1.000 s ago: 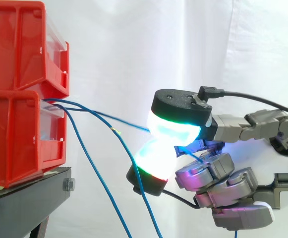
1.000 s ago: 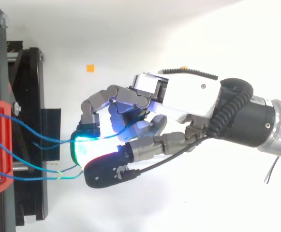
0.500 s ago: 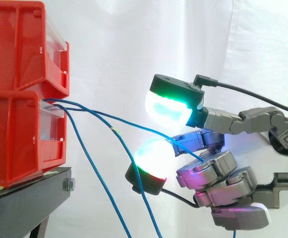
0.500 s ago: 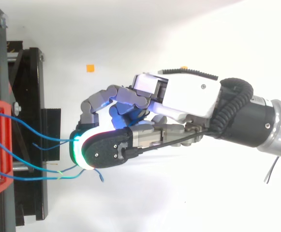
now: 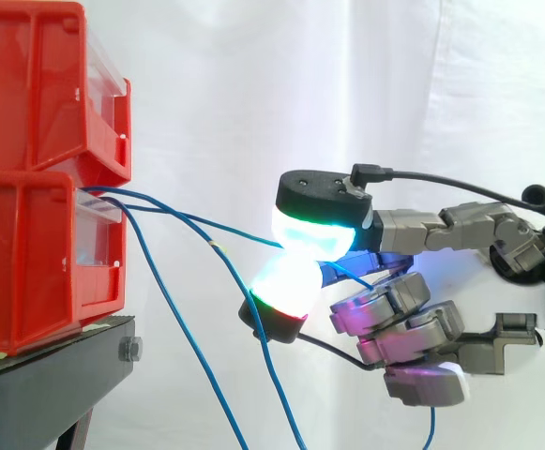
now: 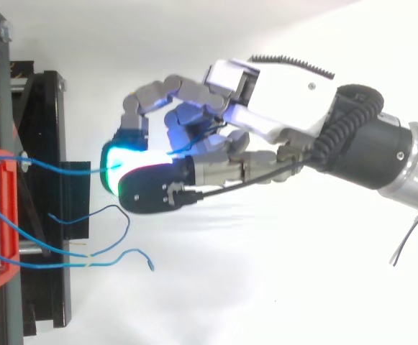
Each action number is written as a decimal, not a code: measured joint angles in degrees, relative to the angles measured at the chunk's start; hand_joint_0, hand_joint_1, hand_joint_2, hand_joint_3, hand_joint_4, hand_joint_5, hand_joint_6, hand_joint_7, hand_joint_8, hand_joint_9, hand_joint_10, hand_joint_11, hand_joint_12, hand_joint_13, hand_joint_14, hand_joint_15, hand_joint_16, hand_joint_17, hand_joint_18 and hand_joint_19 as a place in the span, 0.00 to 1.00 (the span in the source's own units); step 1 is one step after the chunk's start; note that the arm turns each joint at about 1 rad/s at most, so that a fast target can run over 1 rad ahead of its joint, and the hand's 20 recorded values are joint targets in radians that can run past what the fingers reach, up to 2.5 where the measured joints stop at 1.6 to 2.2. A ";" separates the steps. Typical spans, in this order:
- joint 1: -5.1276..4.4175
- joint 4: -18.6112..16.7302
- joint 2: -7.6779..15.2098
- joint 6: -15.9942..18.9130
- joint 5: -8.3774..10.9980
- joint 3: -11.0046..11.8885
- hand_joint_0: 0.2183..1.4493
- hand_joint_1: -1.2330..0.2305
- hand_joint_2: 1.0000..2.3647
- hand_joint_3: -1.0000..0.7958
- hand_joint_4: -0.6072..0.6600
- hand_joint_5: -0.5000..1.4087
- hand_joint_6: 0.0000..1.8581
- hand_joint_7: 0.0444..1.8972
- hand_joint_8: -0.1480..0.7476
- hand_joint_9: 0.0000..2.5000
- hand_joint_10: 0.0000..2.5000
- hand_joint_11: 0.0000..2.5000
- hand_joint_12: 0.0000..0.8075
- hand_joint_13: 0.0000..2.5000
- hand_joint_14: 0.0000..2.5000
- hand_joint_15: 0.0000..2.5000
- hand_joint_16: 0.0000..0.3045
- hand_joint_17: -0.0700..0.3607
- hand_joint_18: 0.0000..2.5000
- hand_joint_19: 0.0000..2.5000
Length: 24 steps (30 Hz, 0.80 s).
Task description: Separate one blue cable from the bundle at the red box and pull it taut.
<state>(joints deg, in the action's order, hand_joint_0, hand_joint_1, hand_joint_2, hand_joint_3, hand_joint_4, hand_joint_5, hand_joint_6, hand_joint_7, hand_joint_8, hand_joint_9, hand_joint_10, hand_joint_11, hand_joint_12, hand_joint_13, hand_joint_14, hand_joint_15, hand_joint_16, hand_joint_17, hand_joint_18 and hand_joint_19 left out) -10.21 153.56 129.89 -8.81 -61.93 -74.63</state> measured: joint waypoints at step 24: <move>-0.25 -1.80 0.24 -3.67 1.14 -2.95 0.22 0.56 0.00 0.28 0.66 0.13 0.46 0.46 0.82 0.35 1.00 1.00 0.77 0.64 1.00 0.72 0.63 0.50 0.78 0.19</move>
<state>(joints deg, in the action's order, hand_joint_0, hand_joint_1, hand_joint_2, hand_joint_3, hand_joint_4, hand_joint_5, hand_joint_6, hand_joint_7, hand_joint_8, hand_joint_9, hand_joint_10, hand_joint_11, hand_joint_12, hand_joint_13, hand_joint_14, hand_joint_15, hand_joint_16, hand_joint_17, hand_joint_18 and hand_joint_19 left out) -10.45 151.76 130.13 -12.48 -60.79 -77.58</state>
